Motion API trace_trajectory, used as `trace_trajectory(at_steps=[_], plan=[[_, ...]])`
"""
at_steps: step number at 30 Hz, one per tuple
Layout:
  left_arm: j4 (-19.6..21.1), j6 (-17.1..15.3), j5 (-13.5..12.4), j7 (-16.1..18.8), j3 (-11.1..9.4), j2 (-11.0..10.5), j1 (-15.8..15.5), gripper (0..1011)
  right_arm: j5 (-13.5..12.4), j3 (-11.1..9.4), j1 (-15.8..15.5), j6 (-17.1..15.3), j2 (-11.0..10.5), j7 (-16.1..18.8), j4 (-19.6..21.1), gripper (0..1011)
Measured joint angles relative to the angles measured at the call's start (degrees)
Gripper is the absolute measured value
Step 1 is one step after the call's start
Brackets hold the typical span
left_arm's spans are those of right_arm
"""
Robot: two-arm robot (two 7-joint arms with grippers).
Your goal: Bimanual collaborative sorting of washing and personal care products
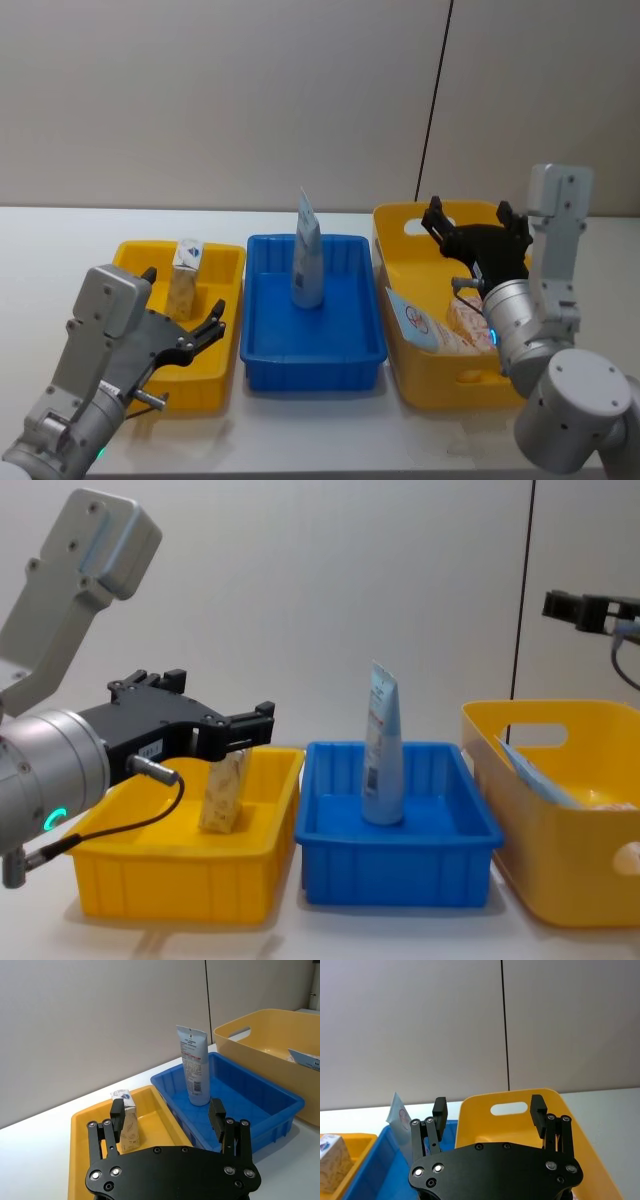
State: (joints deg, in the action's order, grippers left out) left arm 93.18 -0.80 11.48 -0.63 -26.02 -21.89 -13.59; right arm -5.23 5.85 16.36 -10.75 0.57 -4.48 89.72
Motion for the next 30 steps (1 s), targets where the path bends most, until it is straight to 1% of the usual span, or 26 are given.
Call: trace_trajectory(at_steps=[12,30], plan=[[0.00,0.00,0.00,0.00,0.00,0.00,0.00,1002,-0.80,-0.42,-0.07,-0.02,0.08,1.74,1.60,1002],[0.00,0.00,0.00,0.00,0.00,0.00,0.00,1002,-1.12,-0.57,-0.14,-0.11,0.13,2.40,2.21,1002]])
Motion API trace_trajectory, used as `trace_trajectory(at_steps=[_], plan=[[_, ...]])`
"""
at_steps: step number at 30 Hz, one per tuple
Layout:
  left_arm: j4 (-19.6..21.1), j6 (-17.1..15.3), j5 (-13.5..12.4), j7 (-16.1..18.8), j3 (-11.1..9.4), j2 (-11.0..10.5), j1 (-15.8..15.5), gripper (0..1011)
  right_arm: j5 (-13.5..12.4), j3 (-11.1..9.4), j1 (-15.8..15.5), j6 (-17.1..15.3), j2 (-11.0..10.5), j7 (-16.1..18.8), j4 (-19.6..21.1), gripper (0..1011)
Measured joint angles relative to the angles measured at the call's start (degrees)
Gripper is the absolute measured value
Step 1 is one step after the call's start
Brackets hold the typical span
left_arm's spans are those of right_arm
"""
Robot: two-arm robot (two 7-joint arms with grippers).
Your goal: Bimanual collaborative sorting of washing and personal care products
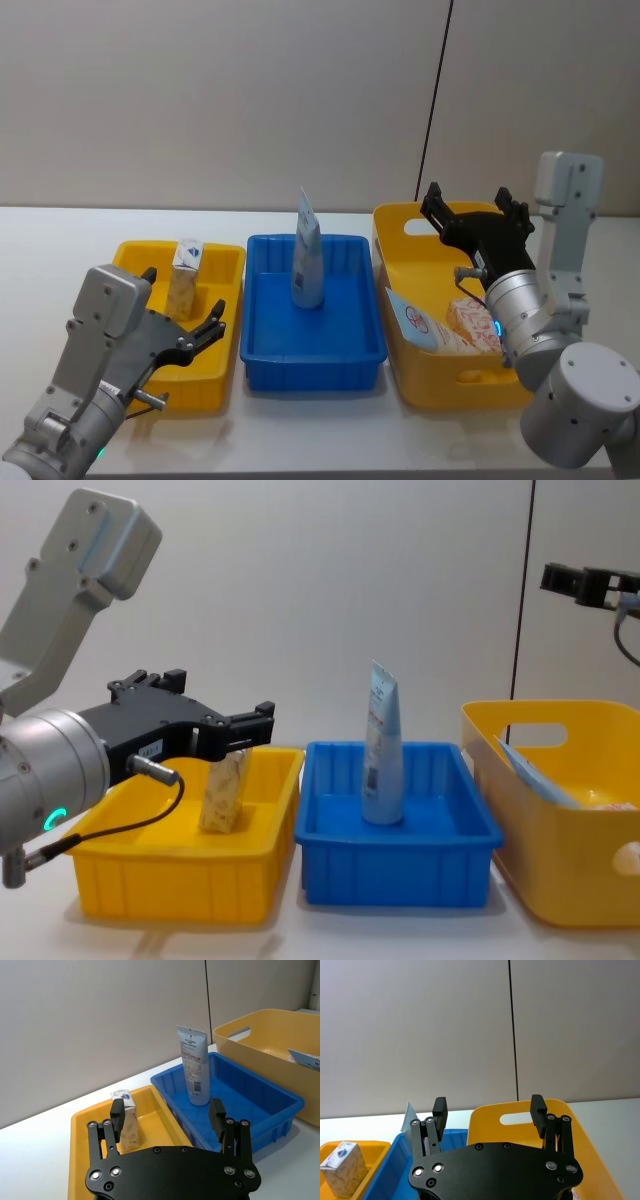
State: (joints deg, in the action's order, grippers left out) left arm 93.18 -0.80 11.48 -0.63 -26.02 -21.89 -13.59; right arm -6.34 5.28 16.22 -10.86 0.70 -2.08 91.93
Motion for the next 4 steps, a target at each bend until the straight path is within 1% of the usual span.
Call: trace_trajectory(at_steps=[4], plan=[[0.00,0.00,0.00,0.00,0.00,0.00,0.00,1002,-0.02,-0.02,0.00,0.00,0.00,0.06,0.05,1002]])
